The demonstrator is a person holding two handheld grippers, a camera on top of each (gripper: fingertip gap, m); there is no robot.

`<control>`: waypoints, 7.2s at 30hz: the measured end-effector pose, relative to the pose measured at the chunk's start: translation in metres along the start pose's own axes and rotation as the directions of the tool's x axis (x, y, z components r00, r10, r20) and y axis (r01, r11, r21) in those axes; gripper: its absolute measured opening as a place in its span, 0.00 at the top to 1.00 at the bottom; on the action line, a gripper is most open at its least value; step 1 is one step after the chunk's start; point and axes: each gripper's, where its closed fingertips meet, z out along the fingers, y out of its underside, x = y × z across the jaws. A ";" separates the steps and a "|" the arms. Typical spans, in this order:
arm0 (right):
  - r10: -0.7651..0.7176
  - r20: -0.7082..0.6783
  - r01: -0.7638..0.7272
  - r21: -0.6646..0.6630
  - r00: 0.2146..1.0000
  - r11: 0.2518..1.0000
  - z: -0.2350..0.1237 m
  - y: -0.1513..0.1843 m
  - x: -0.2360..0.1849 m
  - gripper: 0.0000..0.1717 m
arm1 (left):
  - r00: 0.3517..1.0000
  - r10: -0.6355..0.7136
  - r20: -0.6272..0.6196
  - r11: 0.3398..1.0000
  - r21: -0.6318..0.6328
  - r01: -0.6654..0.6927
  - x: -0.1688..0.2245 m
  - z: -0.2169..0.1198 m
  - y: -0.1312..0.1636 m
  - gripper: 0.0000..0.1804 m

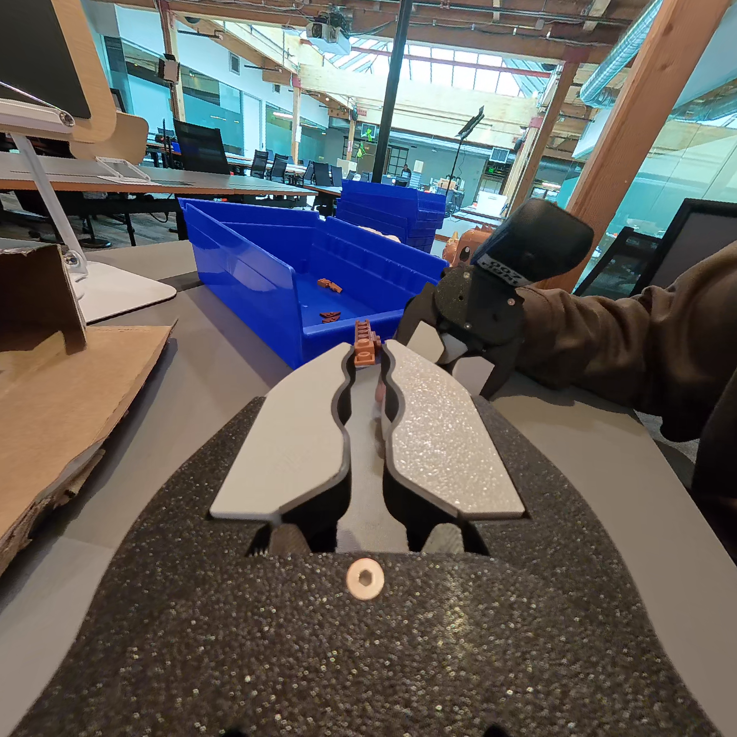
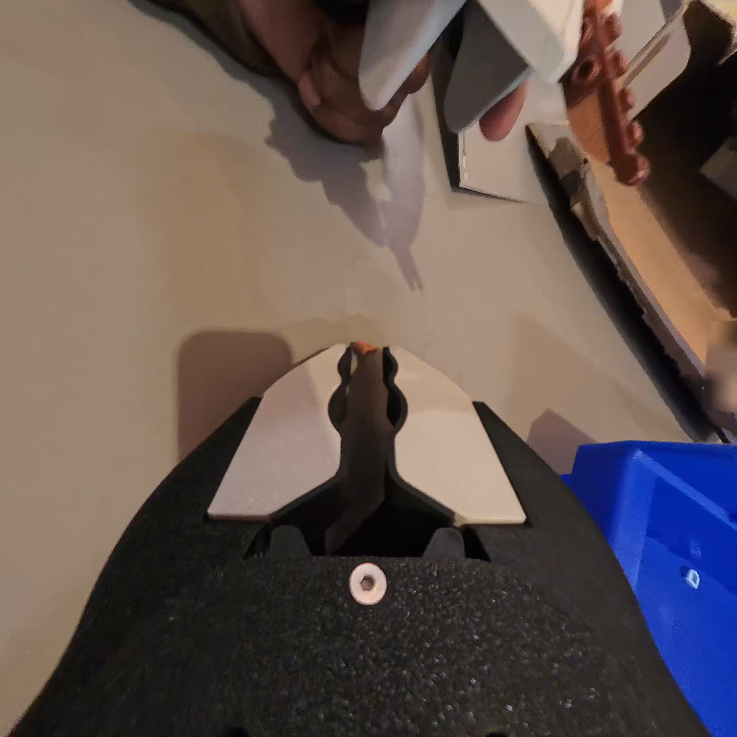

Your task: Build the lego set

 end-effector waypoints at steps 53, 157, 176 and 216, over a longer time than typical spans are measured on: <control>-0.205 -0.540 0.216 -0.044 0.816 0.975 -0.032 -0.022 0.011 0.95 | 0.983 0.184 -0.002 0.979 -0.091 -0.184 0.023 0.008 0.004 0.94; -0.079 0.042 0.062 0.309 0.996 0.949 -0.056 -0.082 -0.031 0.96 | 0.970 0.239 0.039 0.968 -0.093 -0.234 0.015 0.013 0.012 0.94; -0.023 0.163 0.002 0.123 0.986 0.992 -0.106 -0.094 0.006 0.96 | 0.955 0.256 -0.152 0.964 0.113 -0.240 0.067 0.020 -0.004 0.94; 0.003 0.180 -0.012 0.050 0.984 0.999 -0.093 -0.091 0.006 0.93 | 0.951 0.254 -0.174 0.961 0.153 -0.229 0.071 0.013 -0.010 0.94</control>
